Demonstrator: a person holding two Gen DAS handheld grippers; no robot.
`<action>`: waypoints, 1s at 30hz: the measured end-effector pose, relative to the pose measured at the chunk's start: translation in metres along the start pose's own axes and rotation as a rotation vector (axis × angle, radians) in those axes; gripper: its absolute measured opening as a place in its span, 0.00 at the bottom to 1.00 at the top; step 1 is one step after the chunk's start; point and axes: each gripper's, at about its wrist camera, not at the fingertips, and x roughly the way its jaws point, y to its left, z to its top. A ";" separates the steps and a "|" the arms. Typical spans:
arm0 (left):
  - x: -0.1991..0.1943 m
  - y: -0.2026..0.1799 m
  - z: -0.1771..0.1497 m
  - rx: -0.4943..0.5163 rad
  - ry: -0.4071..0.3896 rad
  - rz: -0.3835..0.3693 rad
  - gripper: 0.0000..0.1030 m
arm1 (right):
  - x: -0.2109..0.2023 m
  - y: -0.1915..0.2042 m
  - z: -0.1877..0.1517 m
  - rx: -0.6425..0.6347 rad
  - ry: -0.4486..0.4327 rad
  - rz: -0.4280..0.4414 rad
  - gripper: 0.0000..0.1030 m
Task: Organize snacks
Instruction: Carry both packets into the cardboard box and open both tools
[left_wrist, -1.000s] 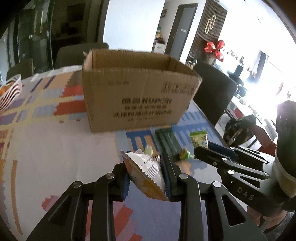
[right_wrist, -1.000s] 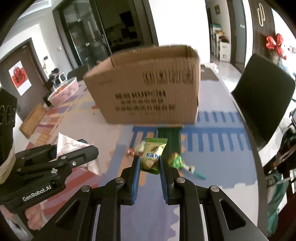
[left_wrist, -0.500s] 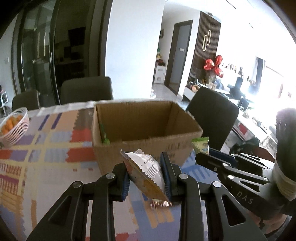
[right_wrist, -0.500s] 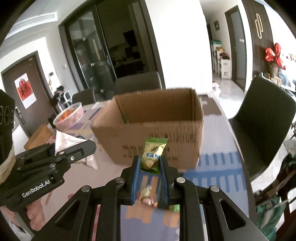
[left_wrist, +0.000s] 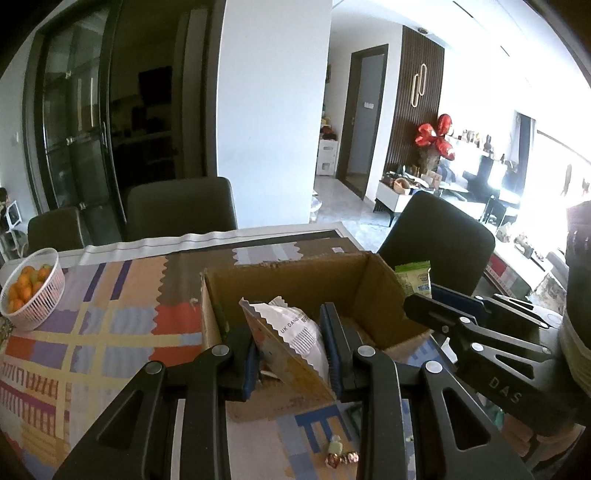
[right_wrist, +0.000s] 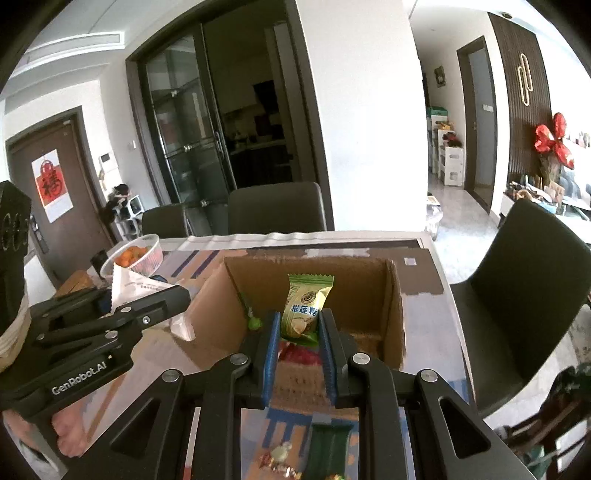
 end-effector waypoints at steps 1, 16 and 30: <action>0.005 0.002 0.003 0.001 0.010 -0.002 0.29 | 0.004 0.000 0.004 -0.005 0.002 0.001 0.21; 0.043 0.004 0.009 0.028 0.071 0.111 0.64 | 0.042 -0.022 0.009 0.032 0.076 -0.100 0.49; -0.015 -0.023 -0.017 0.097 0.002 0.101 0.67 | -0.010 -0.018 -0.011 -0.004 0.015 -0.106 0.53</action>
